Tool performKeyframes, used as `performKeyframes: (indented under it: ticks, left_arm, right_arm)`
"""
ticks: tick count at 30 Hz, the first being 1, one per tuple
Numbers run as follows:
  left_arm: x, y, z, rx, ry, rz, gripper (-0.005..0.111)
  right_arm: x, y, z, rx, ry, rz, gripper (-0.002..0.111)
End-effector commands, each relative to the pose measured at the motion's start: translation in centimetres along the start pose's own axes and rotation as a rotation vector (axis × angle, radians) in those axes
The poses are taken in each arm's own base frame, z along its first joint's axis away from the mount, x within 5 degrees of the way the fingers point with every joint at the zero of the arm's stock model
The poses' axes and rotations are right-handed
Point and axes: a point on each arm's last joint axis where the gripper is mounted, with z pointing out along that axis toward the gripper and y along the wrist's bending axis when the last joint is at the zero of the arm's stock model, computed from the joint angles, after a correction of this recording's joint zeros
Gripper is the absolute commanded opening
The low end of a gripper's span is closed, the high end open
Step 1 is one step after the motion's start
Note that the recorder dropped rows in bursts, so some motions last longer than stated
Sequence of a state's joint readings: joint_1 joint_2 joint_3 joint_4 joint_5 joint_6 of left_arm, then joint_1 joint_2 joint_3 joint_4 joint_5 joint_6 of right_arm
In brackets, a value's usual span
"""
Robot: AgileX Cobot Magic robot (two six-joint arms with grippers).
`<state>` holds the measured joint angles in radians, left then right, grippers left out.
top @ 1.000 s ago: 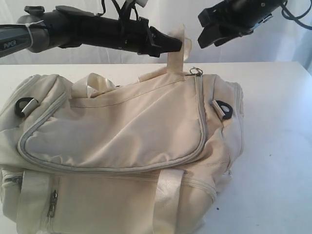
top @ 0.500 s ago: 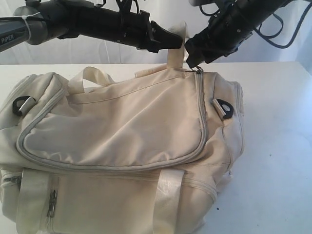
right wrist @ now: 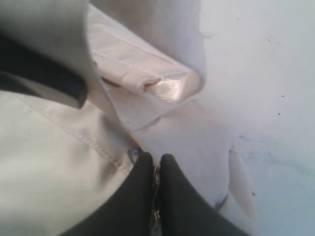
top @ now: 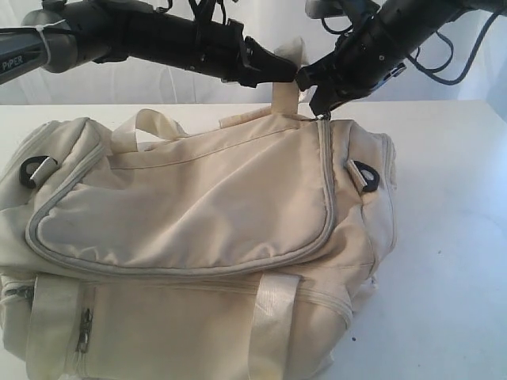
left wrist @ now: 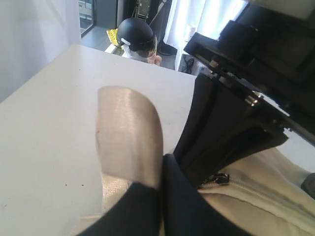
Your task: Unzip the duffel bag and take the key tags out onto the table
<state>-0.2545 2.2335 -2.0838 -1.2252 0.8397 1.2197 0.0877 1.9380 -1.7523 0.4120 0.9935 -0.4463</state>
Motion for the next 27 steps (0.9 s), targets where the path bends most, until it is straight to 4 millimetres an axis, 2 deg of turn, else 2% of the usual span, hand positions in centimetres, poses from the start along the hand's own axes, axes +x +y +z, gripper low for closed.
performKeyframes:
  ticks: [1,6,11,19,27]
  left_arm:
    - [-1.4,-0.6,-0.7,0.015,-0.03,-0.008,0.0]
    - [-1.1,-0.2,-0.7,-0.029,-0.001,-0.038,0.0]
    - [-0.8,0.2,-0.7,-0.078,0.034,-0.064,0.0]
    - [-0.6,0.4,-0.7,-0.098,0.039,-0.074,0.0]
    - [-0.6,0.5,-0.7,-0.102,0.039,-0.073,0.0]
  right_arm:
    - [-0.6,0.6,-2.0,0.01,-0.06,-0.005,0.0]
    - [-0.4,1.4,-3.9,-0.002,-0.055,-0.021,0.0]
    - [0.0,2.0,-4.9,-0.025,-0.015,-0.002,0.0]
    - [1.0,2.8,-5.7,-0.071,0.086,0.024,0.0]
    - [1.0,2.9,-5.9,-0.069,0.084,0.049,0.0]
